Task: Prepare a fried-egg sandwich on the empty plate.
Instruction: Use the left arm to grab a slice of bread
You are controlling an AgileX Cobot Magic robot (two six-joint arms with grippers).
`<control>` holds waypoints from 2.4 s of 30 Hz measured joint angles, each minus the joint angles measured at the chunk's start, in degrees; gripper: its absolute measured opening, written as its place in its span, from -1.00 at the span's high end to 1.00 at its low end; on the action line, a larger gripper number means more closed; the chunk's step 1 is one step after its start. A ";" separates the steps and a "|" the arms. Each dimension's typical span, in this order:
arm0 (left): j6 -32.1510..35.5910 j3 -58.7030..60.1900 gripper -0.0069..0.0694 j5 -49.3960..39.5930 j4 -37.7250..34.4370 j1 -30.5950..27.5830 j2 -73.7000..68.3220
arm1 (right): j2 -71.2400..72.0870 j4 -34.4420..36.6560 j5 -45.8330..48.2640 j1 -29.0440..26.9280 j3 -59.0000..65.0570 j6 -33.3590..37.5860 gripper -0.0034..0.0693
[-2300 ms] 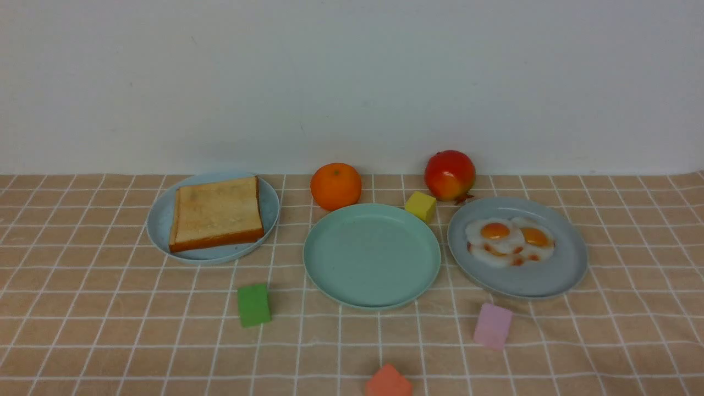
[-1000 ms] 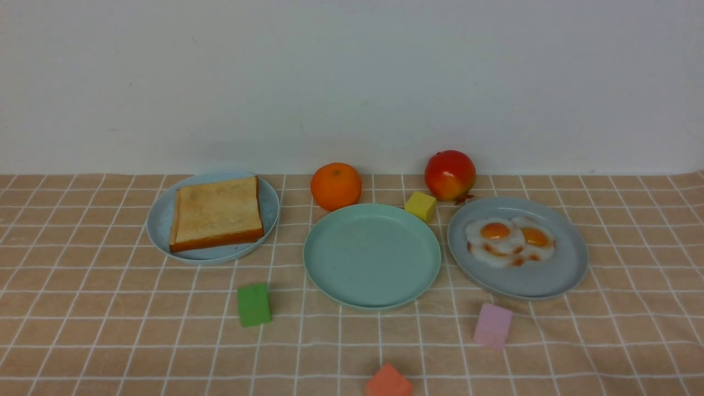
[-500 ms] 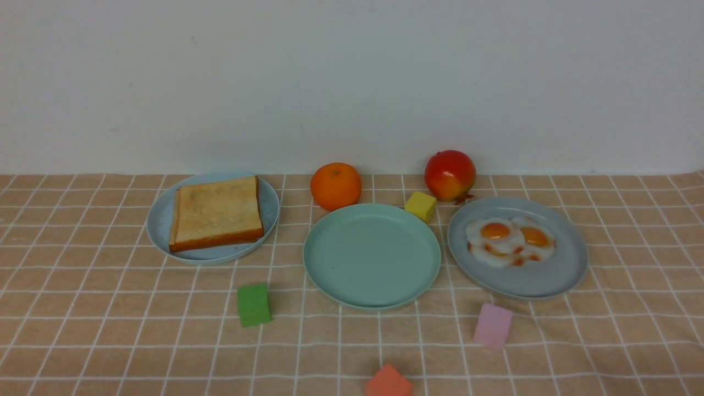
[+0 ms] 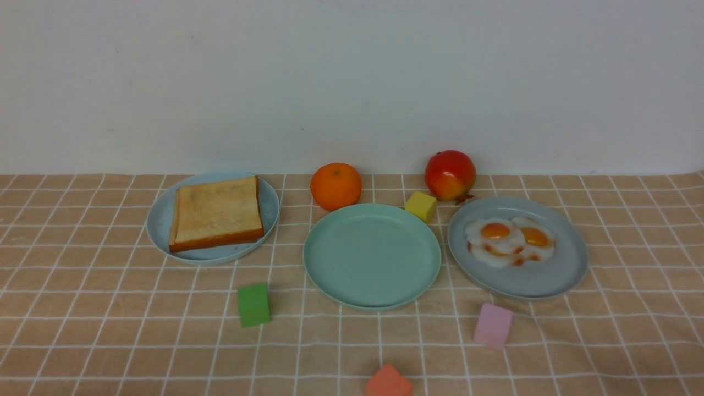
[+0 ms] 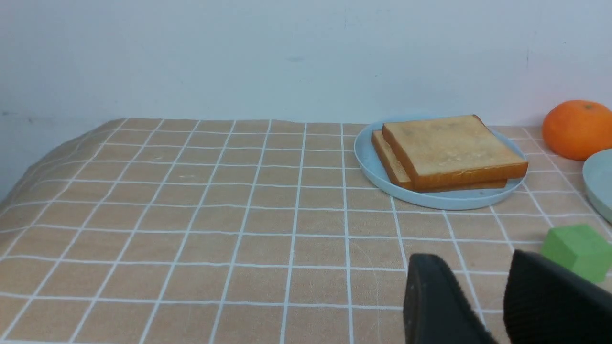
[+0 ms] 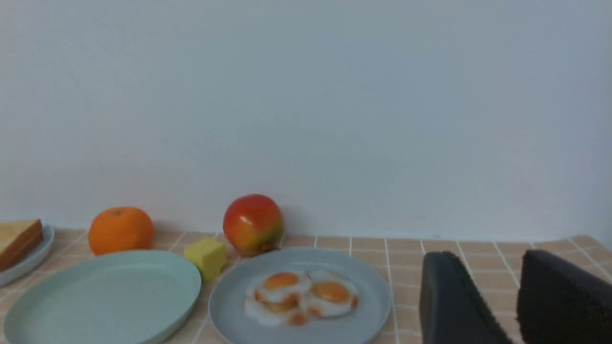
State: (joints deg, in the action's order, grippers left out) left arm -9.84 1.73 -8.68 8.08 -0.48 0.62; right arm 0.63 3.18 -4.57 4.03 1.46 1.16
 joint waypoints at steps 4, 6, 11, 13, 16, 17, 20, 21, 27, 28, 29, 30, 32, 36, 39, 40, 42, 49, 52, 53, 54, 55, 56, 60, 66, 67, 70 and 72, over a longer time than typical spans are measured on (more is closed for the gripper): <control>-8.55 0.02 0.19 6.43 -8.08 0.00 0.00 | 0.00 1.39 -11.07 0.00 0.00 -4.03 0.24; -12.84 0.06 0.19 14.51 -12.03 0.00 0.00 | -0.11 2.17 -15.75 0.00 -0.30 -6.09 0.24; -15.19 -5.49 0.19 28.84 -14.78 0.00 -0.09 | -6.46 2.90 -15.89 0.00 -11.96 -9.66 0.24; -14.57 -8.60 0.19 29.34 -14.87 0.00 -0.82 | -9.54 3.03 -14.80 0.00 -17.06 -9.92 0.24; -13.48 -18.59 0.19 27.46 -14.91 0.00 -6.41 | -18.07 3.09 -9.57 0.00 -30.58 -10.09 0.24; -13.48 -27.30 0.19 22.59 -14.91 0.00 -11.53 | -23.89 3.09 -5.38 0.00 -39.44 -10.09 0.24; -14.02 -39.40 0.19 11.49 -14.91 0.00 -20.27 | -32.71 3.09 4.57 0.00 -51.26 -10.17 0.24; -14.40 -43.22 0.19 7.69 -14.91 0.00 -23.48 | -35.76 3.09 7.85 0.00 -54.51 -10.17 0.24; -14.83 -53.99 0.19 -13.90 -14.45 0.00 -40.96 | -50.02 2.56 21.17 0.00 -61.58 -10.17 0.24; -14.88 -54.28 0.19 -15.88 -13.89 0.00 -43.87 | -51.67 2.21 22.68 0.00 -61.58 -10.17 0.24; -14.95 -54.27 0.19 -17.52 -13.50 0.00 -46.64 | -53.56 2.06 24.55 0.00 -61.58 -10.17 0.24; -14.95 -54.27 0.19 -19.06 -13.06 0.00 -50.05 | -55.85 2.00 26.61 0.00 -61.58 -10.17 0.24; -14.99 -54.27 0.19 -21.53 -12.91 0.00 -55.02 | -58.23 2.95 30.19 0.10 -61.58 -10.28 0.24; -14.99 -54.27 0.19 -23.19 -15.10 0.00 -63.90 | -62.46 6.46 38.00 1.47 -61.58 -10.33 0.24; -14.99 -54.40 0.19 -23.07 -19.49 0.00 -68.87 | -65.37 9.68 43.33 3.26 -61.58 -10.27 0.24; -14.59 -55.04 0.19 -23.02 -22.56 0.00 -72.17 | -67.62 12.13 46.69 5.02 -61.58 -9.60 0.24; -13.00 -56.27 0.19 -23.02 -25.64 0.00 -74.97 | -69.59 14.09 50.11 7.04 -61.58 -7.92 0.24; -4.84 -65.83 0.19 -22.97 -30.29 0.00 -86.89 | -75.11 16.62 56.51 13.91 -61.62 -0.76 0.24; -2.64 -69.35 0.19 -23.65 -30.26 0.00 -91.27 | -75.22 16.76 56.98 14.96 -61.69 -0.29 0.24; -2.10 -70.76 0.19 -24.41 -30.26 0.00 -92.67 | -75.22 16.82 57.05 15.10 -61.69 -0.22 0.24; -1.54 -72.25 0.19 -25.51 -30.26 0.00 -94.81 | -75.22 16.83 57.27 15.28 -61.69 -0.05 0.24; -1.37 -73.87 0.19 -26.88 -30.11 0.00 -96.60 | -75.22 16.83 57.44 15.33 -61.69 0.03 0.24; -1.31 -74.55 0.19 -27.43 -29.99 0.00 -97.34 | -75.22 16.83 57.59 15.33 -61.69 0.03 0.24; -2.10 -82.20 0.19 -32.32 -26.18 0.00 -104.93 | -75.22 16.83 59.62 15.40 -61.75 0.40 0.24; -4.86 -89.07 0.10 -34.51 -22.54 0.00 -112.72 | -75.22 16.83 60.02 15.40 -61.75 0.45 0.24; -4.86 -89.69 0.08 -34.51 -22.40 0.00 -113.86 | -75.22 16.83 60.02 15.40 -61.75 0.44 0.24; -3.93 -90.06 0.05 -34.25 -22.30 0.00 -115.40 | -75.22 16.83 60.02 15.40 -61.75 0.44 0.24; -2.83 -90.23 0.04 -33.38 -22.30 0.00 -116.66 | -75.22 16.83 60.02 15.40 -61.75 0.44 0.24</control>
State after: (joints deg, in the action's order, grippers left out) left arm -12.67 -88.50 -42.06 -14.22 -0.48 -116.04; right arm -74.59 20.02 55.45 19.43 -60.29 1.61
